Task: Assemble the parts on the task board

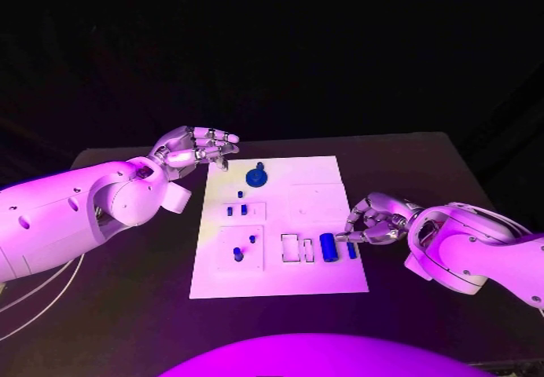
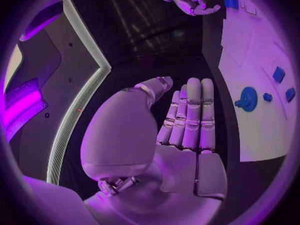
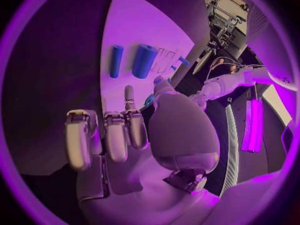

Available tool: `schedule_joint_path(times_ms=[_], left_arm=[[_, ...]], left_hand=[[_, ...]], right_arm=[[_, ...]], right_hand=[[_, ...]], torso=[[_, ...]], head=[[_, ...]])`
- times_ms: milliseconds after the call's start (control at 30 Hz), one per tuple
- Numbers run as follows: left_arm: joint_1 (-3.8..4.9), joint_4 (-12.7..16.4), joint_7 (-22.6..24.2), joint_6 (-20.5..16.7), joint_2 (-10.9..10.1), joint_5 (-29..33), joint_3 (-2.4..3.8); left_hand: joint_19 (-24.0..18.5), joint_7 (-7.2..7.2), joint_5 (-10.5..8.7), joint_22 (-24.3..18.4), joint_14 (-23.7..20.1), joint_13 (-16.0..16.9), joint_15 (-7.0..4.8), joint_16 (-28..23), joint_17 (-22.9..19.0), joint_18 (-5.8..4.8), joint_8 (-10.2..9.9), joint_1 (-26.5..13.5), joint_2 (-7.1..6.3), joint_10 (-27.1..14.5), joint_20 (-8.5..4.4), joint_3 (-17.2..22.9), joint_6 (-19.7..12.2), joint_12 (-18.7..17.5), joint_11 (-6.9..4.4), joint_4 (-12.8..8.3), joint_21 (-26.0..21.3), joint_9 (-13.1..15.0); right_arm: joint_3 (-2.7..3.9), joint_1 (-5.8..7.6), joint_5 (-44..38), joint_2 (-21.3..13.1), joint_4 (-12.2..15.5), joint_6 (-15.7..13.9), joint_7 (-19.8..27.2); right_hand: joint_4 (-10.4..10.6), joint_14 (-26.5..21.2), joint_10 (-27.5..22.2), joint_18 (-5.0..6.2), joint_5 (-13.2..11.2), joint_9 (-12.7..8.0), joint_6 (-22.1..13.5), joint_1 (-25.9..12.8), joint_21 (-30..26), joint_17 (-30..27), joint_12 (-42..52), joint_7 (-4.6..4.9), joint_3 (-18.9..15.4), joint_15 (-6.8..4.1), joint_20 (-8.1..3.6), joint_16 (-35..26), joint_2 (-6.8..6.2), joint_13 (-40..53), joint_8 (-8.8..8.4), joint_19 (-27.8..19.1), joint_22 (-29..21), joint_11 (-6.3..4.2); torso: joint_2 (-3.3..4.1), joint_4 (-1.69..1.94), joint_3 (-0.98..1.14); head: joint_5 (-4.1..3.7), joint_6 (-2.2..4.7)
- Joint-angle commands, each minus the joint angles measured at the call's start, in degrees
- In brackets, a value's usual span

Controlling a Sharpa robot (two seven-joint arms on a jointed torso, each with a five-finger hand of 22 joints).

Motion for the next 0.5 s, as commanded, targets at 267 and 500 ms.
schedule_joint_path(times_ms=[267,500], left_arm=[[-0.01,0.3,0.7,1.0,-0.2,0.4,0.03],[-0.01,0.4,0.7,1.0,-0.4,0.4,0.03]], left_hand=[[0.1,0.07,-0.17,-0.1,-0.2,0.1,0.24,-0.2,0.0,0.33,0.0,-0.3,0.09,-0.3,0.43,-0.2,-0.2,0.3,-0.14,0.0,-0.4,-0.1],[0.1,0.07,-0.17,-0.1,-0.2,0.1,0.24,-0.2,0.0,0.33,0.0,-0.3,0.09,-0.3,0.43,-0.2,-0.2,0.3,-0.14,0.0,-0.4,-0.1]], right_arm=[[-0.02,-1.4,-3.3,1.6,0.4,1.3,-5.0],[-0.02,-2.58,-3.3,3.2,-0.6,3.5,-6.3]], right_hand=[[0.0,4.9,1.8,-0.51,0.3,0.3,-0.2,0.4,0.8,9.6,0.3,-0.21,-1.9,-0.5,-0.32,0.5,0.88,8.1,0.44,5.1,14.1,-0.15],[0.2,5.0,1.7,-0.51,0.4,0.7,-0.4,-2.2,0.8,9.8,0.1,-0.25,-5.1,-0.5,-0.29,0.5,2.17,8.2,1.09,5.0,14.1,-0.15]], torso=[[0.05,0.1,-0.07],[0.11,0.02,-0.06]], head=[[-0.14,-0.54],[-0.03,-0.77]])
